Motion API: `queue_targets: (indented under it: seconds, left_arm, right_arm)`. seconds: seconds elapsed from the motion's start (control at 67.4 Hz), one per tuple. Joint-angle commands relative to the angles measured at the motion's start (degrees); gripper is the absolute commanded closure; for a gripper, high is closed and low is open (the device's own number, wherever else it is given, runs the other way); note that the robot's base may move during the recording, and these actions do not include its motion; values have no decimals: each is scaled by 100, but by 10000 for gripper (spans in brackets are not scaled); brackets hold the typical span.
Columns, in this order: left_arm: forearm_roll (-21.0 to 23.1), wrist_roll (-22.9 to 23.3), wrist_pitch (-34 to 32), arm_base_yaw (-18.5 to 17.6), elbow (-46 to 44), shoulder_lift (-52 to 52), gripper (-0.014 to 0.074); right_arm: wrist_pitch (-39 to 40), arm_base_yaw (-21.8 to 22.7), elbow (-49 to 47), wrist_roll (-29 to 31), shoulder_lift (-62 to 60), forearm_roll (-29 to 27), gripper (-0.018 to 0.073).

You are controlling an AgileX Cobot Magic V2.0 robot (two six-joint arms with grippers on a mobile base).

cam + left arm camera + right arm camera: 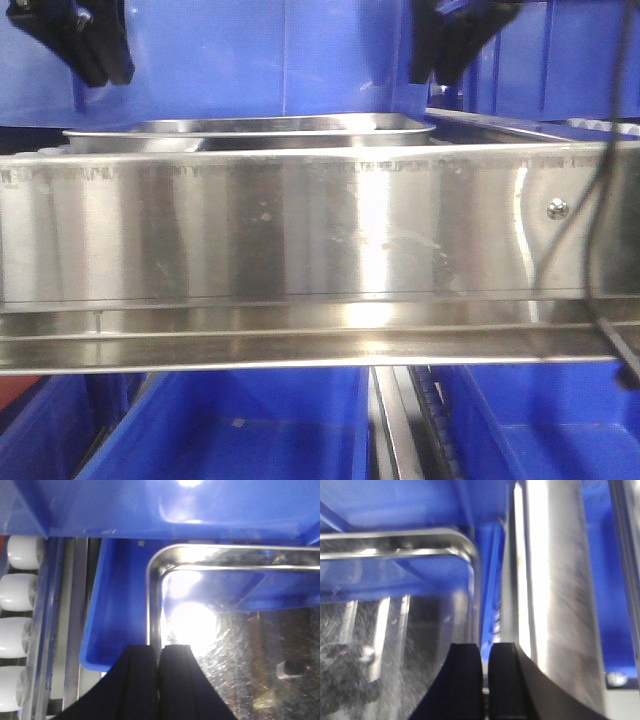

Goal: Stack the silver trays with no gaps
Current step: 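Lower both grippers onto the tray's side rims and close them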

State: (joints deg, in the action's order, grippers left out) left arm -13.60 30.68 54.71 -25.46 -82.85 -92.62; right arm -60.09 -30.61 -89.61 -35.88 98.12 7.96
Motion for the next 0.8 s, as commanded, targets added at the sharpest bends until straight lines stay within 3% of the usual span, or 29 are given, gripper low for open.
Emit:
queue_targets:
  seconds: [0.0,0.534,0.712,0.786]
  left_arm:
    - [-52,46,5,-24,-46,19,610]
    - [-49,131,-27,-24,297,19,608]
    - [-49,131,-27,-24,297,19,476]
    - [-49,143,-40,-24,297,19,414]
  right_arm:
    - [-131,-50,-105,-66,115,245,554]
    - [-115,-50,-105,-132,185,81,554]
    - [-138,-50,-105,-132,223,69,552]
    - [-138,-50,-105,-132,229,35,510]
